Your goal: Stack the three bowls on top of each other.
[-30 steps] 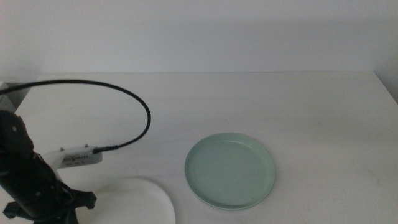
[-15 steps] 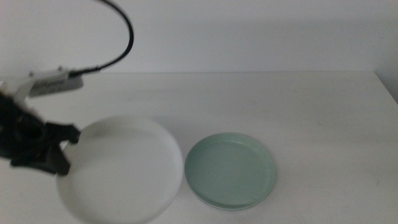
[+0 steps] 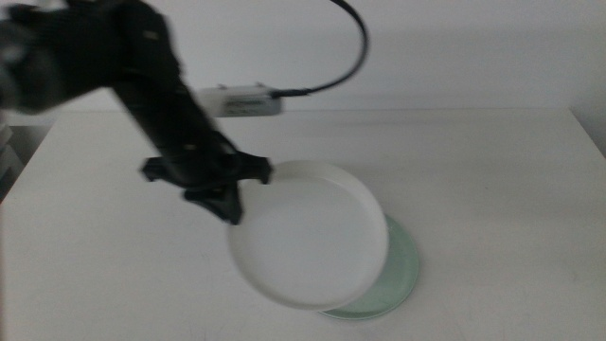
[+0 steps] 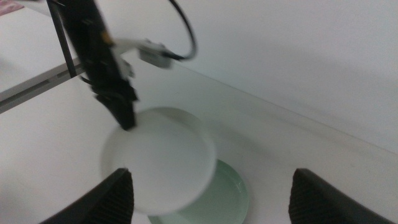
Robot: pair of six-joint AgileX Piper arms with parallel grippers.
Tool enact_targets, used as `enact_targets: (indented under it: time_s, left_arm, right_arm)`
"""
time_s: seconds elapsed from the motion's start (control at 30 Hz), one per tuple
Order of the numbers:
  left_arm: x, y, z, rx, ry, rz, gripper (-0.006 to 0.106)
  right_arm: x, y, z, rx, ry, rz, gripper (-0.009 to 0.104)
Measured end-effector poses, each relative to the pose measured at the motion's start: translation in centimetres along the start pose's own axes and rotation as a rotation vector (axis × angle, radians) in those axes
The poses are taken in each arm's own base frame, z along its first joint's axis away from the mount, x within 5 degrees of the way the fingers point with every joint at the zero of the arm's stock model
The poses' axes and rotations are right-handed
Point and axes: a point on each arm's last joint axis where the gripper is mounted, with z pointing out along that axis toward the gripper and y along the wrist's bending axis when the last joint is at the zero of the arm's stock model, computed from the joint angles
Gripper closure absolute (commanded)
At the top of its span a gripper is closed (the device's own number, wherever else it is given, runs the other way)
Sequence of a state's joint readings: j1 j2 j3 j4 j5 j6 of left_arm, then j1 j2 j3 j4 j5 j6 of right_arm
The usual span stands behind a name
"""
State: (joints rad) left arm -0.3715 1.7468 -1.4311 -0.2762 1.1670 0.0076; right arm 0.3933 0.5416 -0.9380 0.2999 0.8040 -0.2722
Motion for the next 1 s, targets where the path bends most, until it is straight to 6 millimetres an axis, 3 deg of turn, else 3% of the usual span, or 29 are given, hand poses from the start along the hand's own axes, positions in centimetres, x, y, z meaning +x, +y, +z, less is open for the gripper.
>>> enact_targets:
  time_s: [0.23,0.4,0.57,0.8,0.9,1.0]
  left_arm:
    - [-3.0,-2.5,4.5,0.007,0.056,0.053,0.105]
    - [-3.9,-2.6,6.9,0.016,0.067,0.043,0.102]
    - [-4.4,-2.6,7.5,0.024,0.04,0.035,0.076]
    - [-4.5,-2.8,7.3,0.042,0.013,0.063,0.01]
    - [-4.5,-2.9,5.9,0.04,-0.016,0.075,0.01]
    - [-4.3,-3.0,3.3,0.028,-0.085,0.096,0.01]
  right_arm:
    - [0.0,0.0,0.0,0.0,0.0,0.0,0.03]
    - [0.0,0.0,0.0,0.0,0.0,0.0,0.03]
    - [0.0,0.0,0.0,0.0,0.0,0.0,0.03]
    - [0.0,0.0,0.0,0.0,0.0,0.0,0.03]
    - [0.0,0.0,0.0,0.0,0.0,0.0,0.03]
    - [0.0,0.0,0.0,0.0,0.0,0.0,0.03]
